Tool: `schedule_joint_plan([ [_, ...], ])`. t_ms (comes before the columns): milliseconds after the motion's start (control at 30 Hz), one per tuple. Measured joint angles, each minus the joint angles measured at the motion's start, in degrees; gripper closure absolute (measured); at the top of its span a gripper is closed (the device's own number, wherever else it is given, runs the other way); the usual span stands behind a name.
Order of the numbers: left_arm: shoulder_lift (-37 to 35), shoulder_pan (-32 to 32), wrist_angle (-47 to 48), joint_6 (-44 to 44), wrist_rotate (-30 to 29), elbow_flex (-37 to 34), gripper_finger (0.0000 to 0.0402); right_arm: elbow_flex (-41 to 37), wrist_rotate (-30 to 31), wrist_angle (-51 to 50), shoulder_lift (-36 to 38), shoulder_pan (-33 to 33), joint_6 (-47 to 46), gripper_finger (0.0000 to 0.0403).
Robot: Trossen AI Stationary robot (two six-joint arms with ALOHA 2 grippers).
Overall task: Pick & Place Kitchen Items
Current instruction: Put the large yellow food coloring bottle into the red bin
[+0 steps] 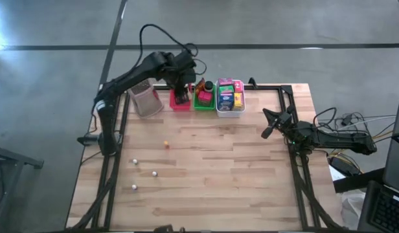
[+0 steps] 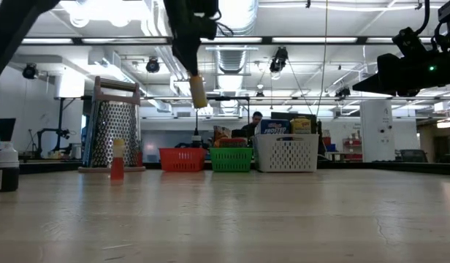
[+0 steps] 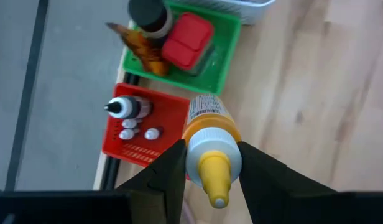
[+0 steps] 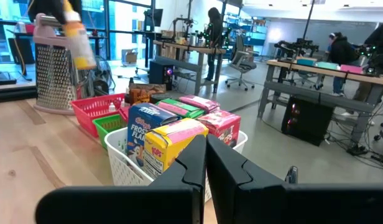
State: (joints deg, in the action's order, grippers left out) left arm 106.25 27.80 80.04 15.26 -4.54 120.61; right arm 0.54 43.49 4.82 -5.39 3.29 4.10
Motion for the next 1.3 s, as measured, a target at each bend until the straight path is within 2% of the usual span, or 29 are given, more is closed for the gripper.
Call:
schedule_joint_plan([
  [333,5.11,5.26,-0.05,1.88,0.6,-0.03,0.0266,0.01,0.01,0.0,0.0,0.01,0.0,0.0394],
  [767,9.48,6.65,-5.11,3.09,0.5,-3.89,0.0266,0.01,0.02,0.0,0.0,0.02,0.0,0.0394],
  [1300,9.19,9.02,-10.04,3.05,-0.9,-10.95,0.0266,0.0,0.01,0.0,0.0,0.0,0.0,0.0394],
])
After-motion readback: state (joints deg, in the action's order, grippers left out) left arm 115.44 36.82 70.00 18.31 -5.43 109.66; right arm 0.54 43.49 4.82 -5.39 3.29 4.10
